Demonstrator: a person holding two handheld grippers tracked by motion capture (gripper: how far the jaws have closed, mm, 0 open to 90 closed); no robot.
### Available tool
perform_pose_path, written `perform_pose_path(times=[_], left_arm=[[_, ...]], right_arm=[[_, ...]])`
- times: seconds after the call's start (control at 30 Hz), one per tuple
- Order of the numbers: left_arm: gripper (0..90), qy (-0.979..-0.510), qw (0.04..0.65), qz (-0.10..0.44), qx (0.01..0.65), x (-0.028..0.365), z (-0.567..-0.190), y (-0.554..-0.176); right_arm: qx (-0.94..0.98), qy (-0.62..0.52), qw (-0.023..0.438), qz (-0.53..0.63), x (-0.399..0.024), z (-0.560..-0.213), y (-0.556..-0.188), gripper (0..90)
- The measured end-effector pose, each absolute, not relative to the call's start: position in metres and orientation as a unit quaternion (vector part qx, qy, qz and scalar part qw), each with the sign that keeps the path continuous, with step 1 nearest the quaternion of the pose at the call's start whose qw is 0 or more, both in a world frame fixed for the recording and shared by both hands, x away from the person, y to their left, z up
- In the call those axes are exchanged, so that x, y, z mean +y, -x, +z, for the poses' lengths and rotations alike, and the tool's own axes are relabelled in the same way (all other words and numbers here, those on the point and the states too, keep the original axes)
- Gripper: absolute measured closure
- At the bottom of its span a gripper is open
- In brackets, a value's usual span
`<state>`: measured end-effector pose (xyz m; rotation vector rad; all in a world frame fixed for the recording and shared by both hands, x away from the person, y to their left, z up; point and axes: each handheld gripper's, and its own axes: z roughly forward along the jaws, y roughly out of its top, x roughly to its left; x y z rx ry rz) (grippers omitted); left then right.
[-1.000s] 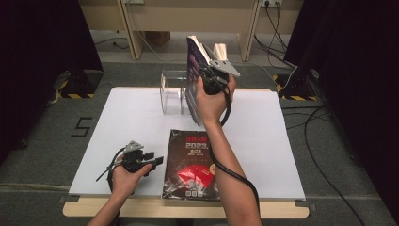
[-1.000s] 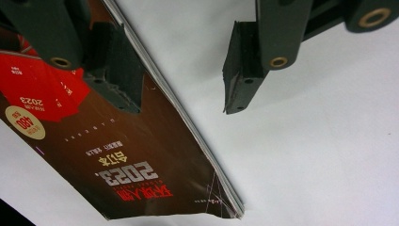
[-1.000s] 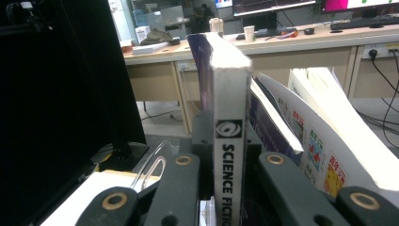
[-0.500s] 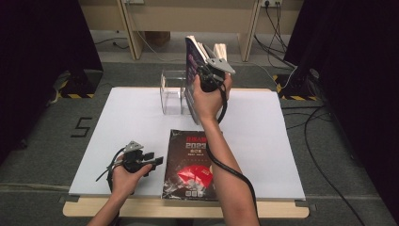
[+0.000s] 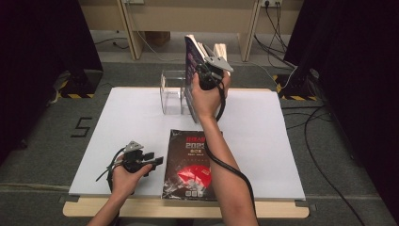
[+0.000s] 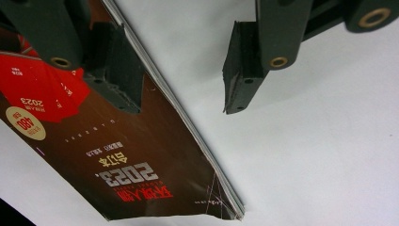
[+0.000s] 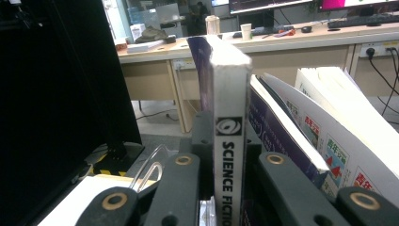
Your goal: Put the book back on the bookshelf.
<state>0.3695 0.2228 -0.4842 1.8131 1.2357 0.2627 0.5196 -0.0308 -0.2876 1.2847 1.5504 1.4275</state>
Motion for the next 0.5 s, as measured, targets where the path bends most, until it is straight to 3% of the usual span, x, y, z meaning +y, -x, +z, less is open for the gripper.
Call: perform_pose_path(times=[0.5], left_arm=[[47.4,-0.733,0.451,0.105,0.499,0.223,-0.485,-0.37]], right_arm=[[0.59,-0.495,0.339,0.541,-0.022,-0.29,-0.53,83.0]])
